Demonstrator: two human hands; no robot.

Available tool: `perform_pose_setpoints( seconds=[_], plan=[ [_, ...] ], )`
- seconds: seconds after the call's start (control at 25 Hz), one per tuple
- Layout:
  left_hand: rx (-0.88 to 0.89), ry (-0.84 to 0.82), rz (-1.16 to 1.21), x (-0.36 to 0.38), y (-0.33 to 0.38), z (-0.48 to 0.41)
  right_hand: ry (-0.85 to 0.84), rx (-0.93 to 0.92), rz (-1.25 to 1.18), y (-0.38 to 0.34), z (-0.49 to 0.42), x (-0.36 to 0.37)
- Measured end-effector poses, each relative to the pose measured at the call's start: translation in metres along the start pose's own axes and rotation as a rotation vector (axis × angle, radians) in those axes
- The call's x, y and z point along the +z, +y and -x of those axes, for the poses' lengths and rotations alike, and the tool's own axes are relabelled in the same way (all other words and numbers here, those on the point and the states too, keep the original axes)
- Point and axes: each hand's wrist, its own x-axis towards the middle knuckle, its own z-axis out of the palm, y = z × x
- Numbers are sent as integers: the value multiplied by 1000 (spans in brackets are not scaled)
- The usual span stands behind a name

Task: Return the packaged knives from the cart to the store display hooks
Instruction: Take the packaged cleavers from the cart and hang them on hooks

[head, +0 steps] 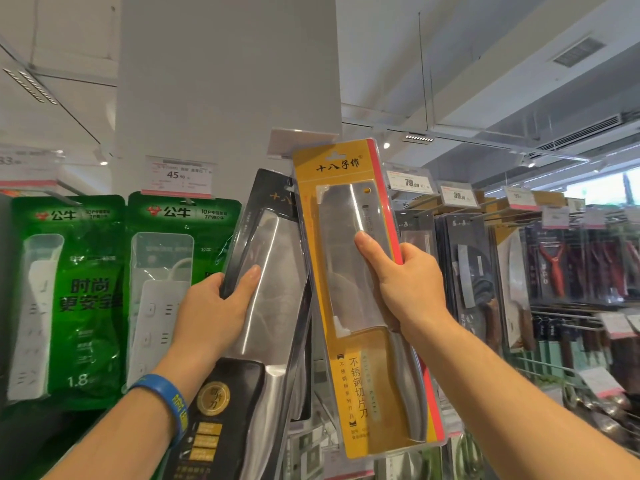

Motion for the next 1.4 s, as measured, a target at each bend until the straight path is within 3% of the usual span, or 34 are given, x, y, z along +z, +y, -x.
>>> perform_pose_setpoints(
  seconds=[0.28,0.6,0.92,1.08,1.4],
  plan=[
    [19,-29,-18,8,3,3,7,23,16,0,1,-4],
    [-19,47,76,3,-6,5,52,-22,53,7,-2,-12],
    [21,19,-61,-8,-11,10,48,-15,51,11,2,-12],
    [-70,102,-13,-14,-29,22,62,15,24,21,1,-10],
    [50,128,-60,-9,-2,8,84,27,-13,35,0,1]
  ],
)
